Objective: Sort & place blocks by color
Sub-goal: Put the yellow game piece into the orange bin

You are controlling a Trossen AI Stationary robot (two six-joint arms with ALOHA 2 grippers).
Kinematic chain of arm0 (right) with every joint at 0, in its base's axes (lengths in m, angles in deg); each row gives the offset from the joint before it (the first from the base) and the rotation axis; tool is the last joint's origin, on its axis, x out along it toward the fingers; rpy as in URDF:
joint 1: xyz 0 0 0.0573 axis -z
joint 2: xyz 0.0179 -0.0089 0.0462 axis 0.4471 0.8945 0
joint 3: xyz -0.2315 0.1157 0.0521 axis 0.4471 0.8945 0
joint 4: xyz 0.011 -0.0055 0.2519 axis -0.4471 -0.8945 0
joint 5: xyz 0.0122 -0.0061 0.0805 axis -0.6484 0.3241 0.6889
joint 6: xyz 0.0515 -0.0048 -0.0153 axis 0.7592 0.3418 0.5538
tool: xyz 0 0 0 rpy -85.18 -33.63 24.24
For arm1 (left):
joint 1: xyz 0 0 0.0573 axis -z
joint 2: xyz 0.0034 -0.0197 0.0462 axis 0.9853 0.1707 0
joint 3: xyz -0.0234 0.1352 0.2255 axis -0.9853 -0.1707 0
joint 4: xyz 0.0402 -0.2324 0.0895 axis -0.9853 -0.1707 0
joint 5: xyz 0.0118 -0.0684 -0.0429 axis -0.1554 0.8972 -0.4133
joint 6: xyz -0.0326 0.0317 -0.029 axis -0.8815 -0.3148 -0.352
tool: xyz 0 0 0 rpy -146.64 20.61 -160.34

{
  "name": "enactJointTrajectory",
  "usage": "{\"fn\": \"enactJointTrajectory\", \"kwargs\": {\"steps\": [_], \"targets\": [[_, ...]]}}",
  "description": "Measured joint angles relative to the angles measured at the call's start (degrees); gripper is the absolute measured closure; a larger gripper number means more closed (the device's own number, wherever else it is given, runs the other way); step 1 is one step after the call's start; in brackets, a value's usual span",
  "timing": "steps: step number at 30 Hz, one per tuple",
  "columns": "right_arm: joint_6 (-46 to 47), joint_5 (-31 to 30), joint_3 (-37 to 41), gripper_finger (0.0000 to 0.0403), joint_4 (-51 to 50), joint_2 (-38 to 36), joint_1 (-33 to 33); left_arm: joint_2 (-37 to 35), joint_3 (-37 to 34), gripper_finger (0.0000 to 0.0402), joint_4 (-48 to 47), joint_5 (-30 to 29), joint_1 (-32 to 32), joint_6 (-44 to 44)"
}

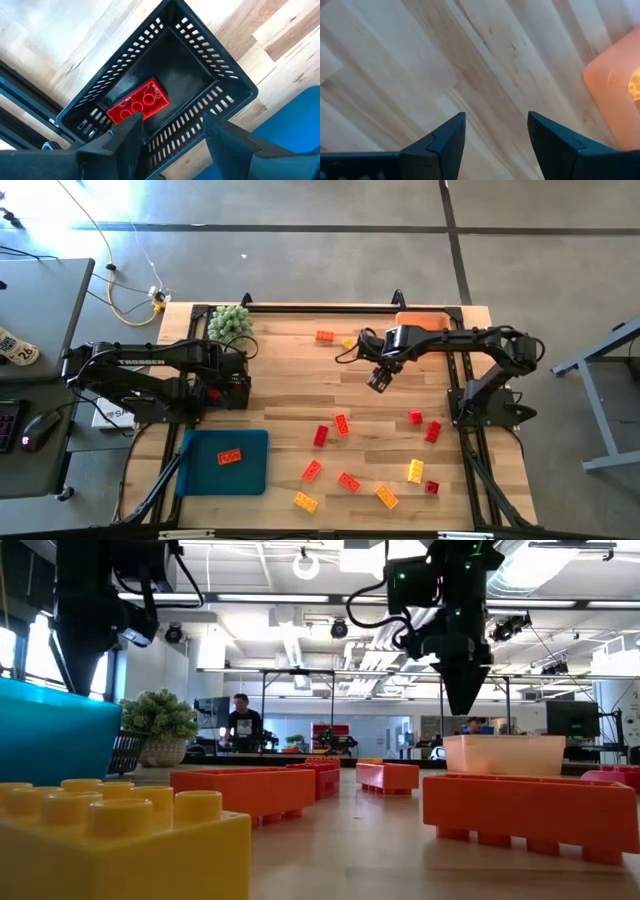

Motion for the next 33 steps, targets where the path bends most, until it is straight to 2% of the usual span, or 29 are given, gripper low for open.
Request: {"fn": "enactJointTrajectory", "kwargs": {"steps": [5,10,16,19,24,28,33], "targets": [[-2.7,-0.2,0.0,0.0201,4.8,0.0,1.3,0.0,2.0,0.0206,0.0,0.1,0.0,0.4],[-10.8,-0.6,0.0,0.0201,11.8,0.0,2.7,0.0,5.5,0.0206,0.1,-0.8,0.0,2.9],[-18.6,-6.7,0.0,0.0199,21.7,0.0,4.2,0.0,9.4,0.0206,3.5,-4.5,0.0,6.4],[-21.7,-7.7,0.0,0.0193,26.9,0.0,5.6,0.0,10.2,0.0206,7.6,-5.0,0.0,8.7],[-22.9,-6.9,0.0,0.0179,34.6,0.0,9.0,0.0,10.3,0.0206,15.3,-4.8,0.0,12.4],[-23.5,-1.8,0.0,0.0174,37.9,0.0,12.8,0.0,10.3,0.0206,19.0,-4.8,0.0,14.1],[-18.3,3.1,0.0,0.0173,40.2,0.6,16.9,0.0,10.3,0.0206,22.4,-4.8,0.0,15.9]]}}
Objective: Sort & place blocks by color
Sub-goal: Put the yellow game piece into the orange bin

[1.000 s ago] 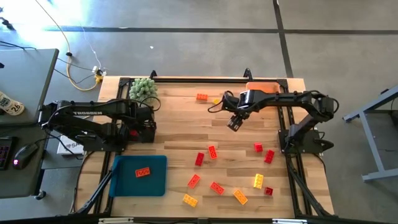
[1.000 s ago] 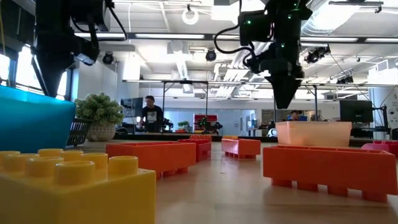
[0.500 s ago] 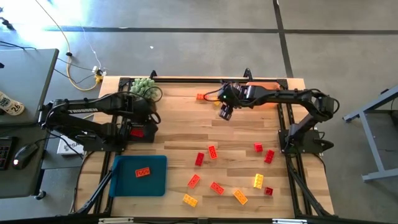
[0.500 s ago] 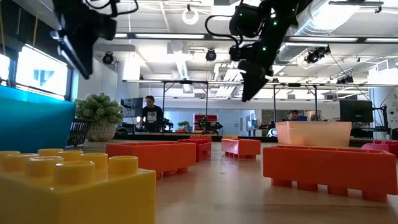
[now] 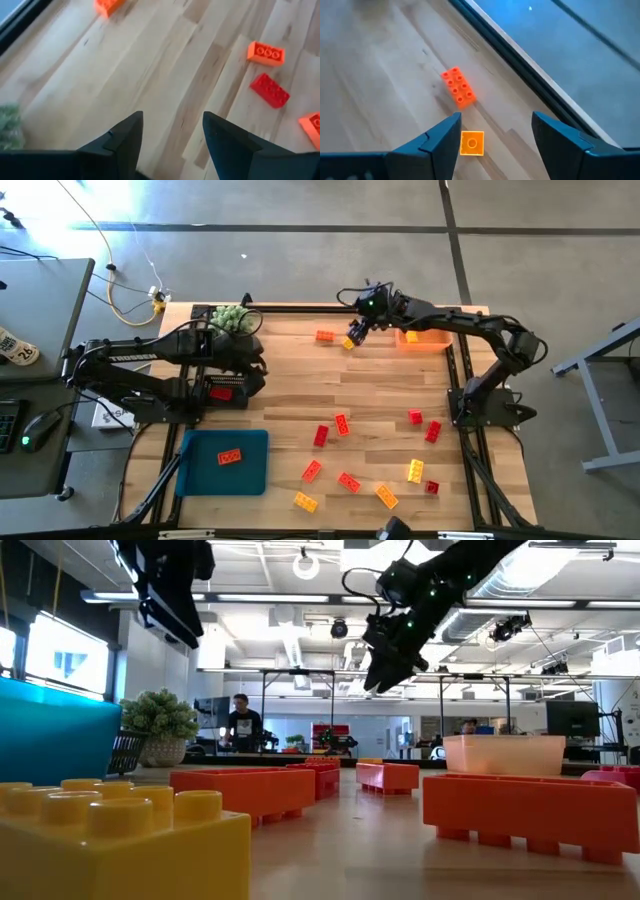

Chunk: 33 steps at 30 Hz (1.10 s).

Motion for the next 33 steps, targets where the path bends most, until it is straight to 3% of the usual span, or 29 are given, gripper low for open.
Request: {"fn": "enactJointTrajectory", "kwargs": {"steps": [15,33], "targets": [[2.3,0.5,0.0,0.0173,1.7,10.8,0.7,0.0,0.0,0.0206,5.5,0.0,0.0,1.3],[4.6,2.5,0.0,0.0173,3.1,16.7,-0.8,0.0,0.0,0.0206,5.7,-1.6,0.0,2.4]]}}
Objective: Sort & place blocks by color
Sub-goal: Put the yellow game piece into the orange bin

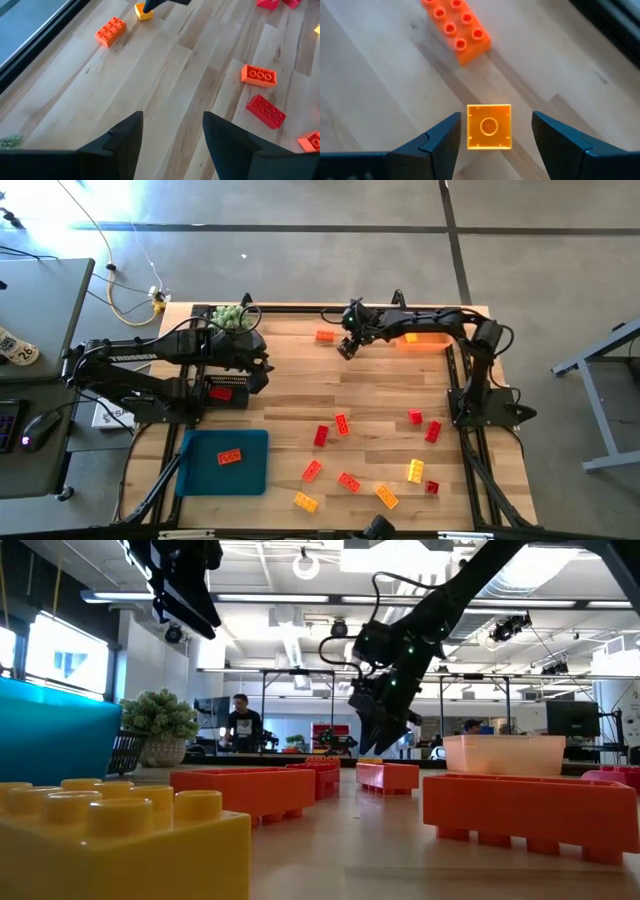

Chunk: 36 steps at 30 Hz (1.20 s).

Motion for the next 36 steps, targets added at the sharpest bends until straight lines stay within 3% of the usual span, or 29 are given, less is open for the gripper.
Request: {"fn": "enactJointTrajectory", "kwargs": {"steps": [12,21,36], "targets": [[0.0,0.0,0.0,0.018,-0.1,2.9,0.0,0.0,0.0,0.0206,0.0,-0.1,0.0,0.0],[-0.2,0.1,0.0,0.0289,-0.1,2.9,0.0,0.0,0.0,0.0206,0.0,-0.1,0.0,0.0],[-2.6,-0.7,0.0,0.0289,-12.9,-4.4,-0.7,0.0,0.0,0.0206,-0.1,0.1,0.0,0.0]]}}
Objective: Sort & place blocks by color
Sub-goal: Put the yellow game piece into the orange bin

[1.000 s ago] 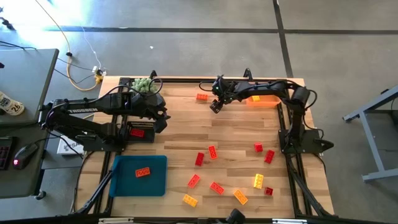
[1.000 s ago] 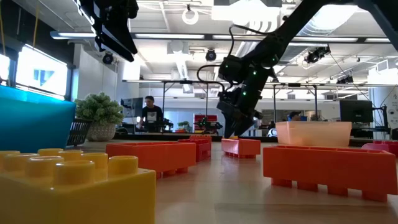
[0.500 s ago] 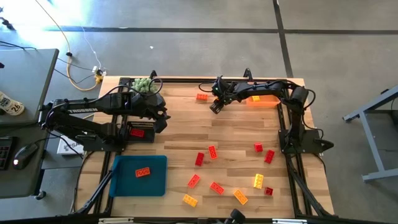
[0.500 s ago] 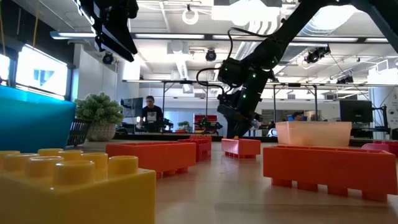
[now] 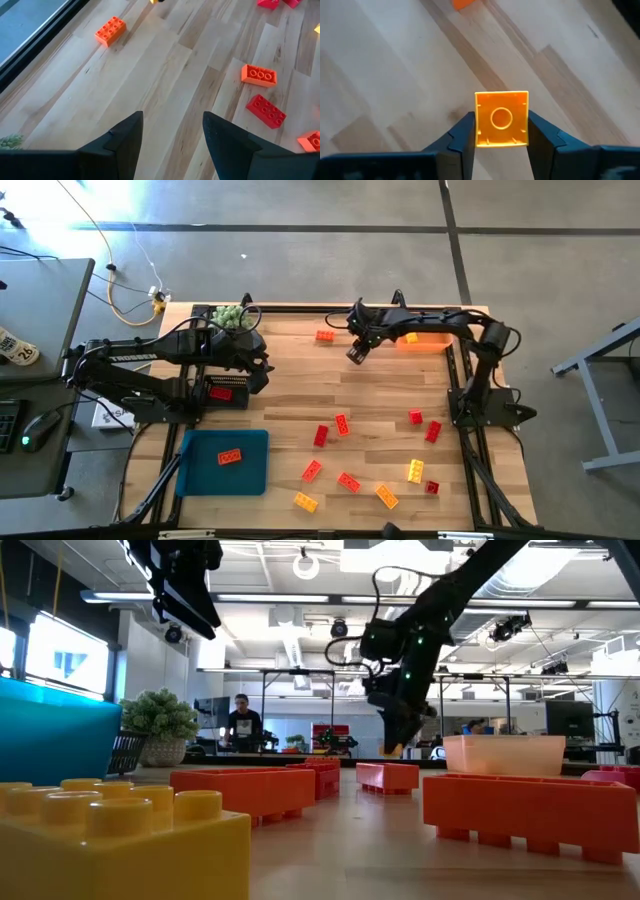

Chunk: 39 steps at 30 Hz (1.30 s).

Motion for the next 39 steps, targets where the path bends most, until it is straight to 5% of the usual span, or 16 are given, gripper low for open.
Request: {"fn": "enactJointTrajectory", "kwargs": {"steps": [24,39], "targets": [[6.9,-23.5,0.0,0.0289,-23.4,-29.8,1.0,0.0,0.0,0.0206,0.4,0.6,0.3,1.5],[10.1,-20.8,0.0,0.0287,-36.8,-28.8,10.5,0.0,0.0,0.0206,16.5,3.5,2.9,8.0]]}}
